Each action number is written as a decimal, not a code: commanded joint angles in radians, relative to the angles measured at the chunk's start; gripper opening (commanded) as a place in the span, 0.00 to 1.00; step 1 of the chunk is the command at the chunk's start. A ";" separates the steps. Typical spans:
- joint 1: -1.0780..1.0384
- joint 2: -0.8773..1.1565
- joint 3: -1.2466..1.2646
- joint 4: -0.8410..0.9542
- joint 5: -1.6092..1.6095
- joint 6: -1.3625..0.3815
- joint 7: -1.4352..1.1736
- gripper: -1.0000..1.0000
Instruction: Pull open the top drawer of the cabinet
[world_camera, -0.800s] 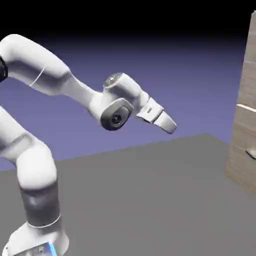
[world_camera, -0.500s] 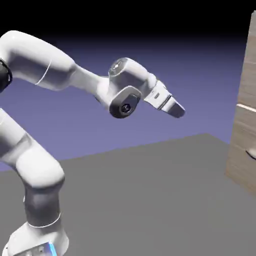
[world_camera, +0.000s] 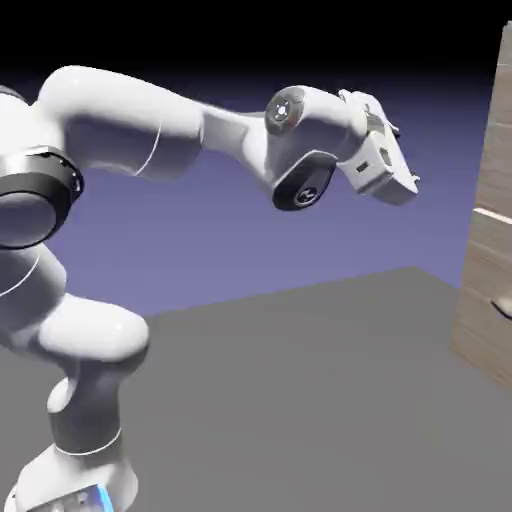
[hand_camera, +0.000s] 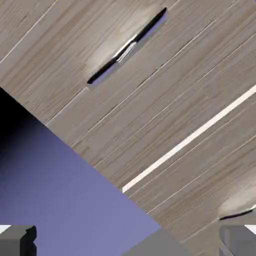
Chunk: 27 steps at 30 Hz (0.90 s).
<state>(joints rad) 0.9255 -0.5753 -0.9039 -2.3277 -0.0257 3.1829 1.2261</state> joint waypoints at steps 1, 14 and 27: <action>0.036 0.000 -0.036 0.019 -0.001 0.006 0.019 0.50; 0.507 -0.003 -0.502 0.268 -0.014 0.081 0.269 0.50; 0.979 -0.006 -0.968 0.517 -0.028 0.156 0.520 0.50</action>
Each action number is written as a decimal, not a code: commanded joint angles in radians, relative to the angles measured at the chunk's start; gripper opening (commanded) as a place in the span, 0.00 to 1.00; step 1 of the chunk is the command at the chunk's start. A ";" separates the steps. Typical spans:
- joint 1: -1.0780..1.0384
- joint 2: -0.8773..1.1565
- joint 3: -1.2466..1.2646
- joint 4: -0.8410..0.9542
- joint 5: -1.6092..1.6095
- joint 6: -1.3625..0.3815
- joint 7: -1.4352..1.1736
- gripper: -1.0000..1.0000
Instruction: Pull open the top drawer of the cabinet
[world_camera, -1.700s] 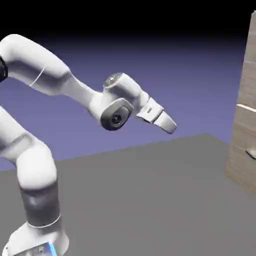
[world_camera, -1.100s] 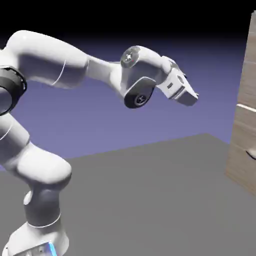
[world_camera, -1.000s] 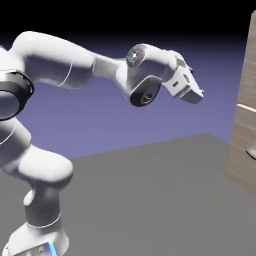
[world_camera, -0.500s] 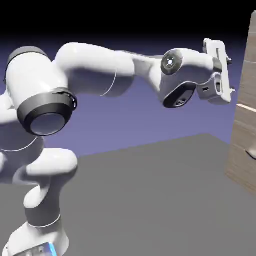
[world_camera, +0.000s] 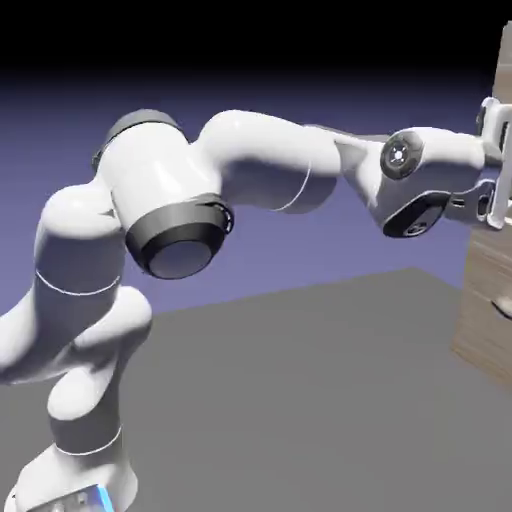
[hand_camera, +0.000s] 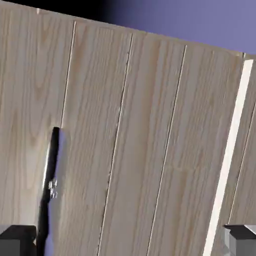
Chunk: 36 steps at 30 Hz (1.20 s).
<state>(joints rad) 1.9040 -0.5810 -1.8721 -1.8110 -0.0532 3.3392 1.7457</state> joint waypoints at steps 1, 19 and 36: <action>0.036 0.000 -0.036 0.019 -0.001 0.006 0.019 0.50; 0.689 -0.004 -0.681 0.364 -0.019 0.110 0.366 0.50; 0.967 -0.228 -0.903 0.836 -0.015 -0.021 0.415 0.50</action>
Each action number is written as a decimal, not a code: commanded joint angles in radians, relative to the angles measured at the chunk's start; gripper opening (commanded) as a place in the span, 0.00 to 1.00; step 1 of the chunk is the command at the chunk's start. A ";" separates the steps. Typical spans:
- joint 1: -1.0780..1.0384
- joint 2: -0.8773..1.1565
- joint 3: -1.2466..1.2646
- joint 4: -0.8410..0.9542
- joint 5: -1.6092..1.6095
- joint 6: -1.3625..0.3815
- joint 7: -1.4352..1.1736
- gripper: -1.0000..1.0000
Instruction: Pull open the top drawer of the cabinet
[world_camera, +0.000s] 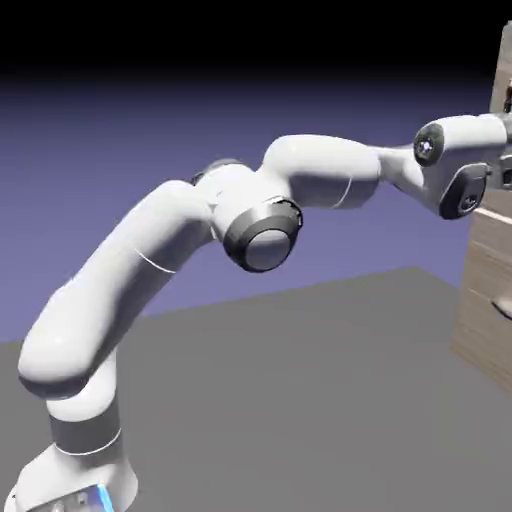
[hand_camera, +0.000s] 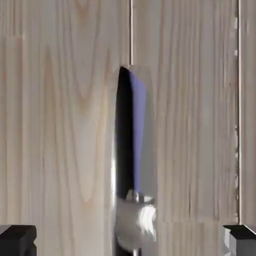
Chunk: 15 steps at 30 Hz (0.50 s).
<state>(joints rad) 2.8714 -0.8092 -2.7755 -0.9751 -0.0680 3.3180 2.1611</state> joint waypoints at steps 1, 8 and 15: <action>0.000 0.000 0.000 0.000 0.000 0.000 0.000 0.00; -0.062 0.123 0.031 -0.217 -0.003 0.088 0.016 0.00; -0.156 0.271 0.085 -0.471 -0.023 0.185 0.055 0.00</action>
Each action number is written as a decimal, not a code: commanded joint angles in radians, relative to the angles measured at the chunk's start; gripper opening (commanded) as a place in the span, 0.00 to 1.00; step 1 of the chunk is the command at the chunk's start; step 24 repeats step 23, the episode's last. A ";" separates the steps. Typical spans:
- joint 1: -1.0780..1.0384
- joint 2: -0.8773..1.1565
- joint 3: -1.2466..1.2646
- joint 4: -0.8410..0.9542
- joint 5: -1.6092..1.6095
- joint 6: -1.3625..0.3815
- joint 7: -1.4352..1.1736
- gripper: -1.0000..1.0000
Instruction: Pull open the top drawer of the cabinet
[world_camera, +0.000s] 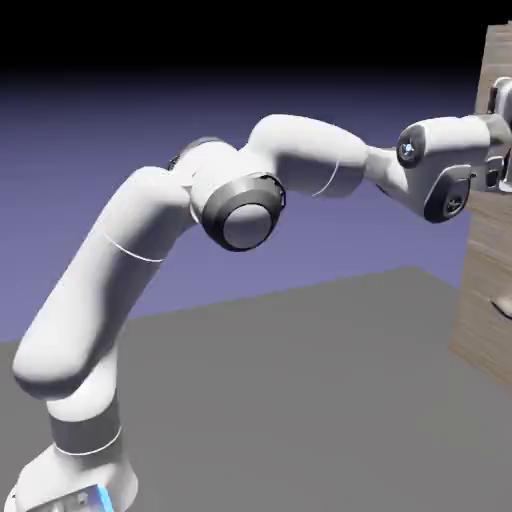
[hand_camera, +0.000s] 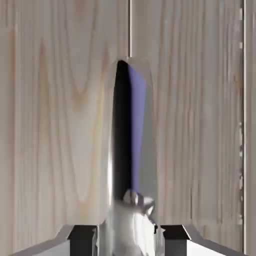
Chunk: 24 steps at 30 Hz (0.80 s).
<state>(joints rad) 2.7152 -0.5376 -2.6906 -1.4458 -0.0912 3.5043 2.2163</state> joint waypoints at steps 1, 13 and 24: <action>-0.016 0.022 0.009 -0.036 -0.005 0.012 0.008 0.00; -0.253 0.324 0.122 -0.471 -0.144 0.162 0.228 0.00; -0.474 0.660 0.152 -0.816 -0.413 0.295 0.622 0.00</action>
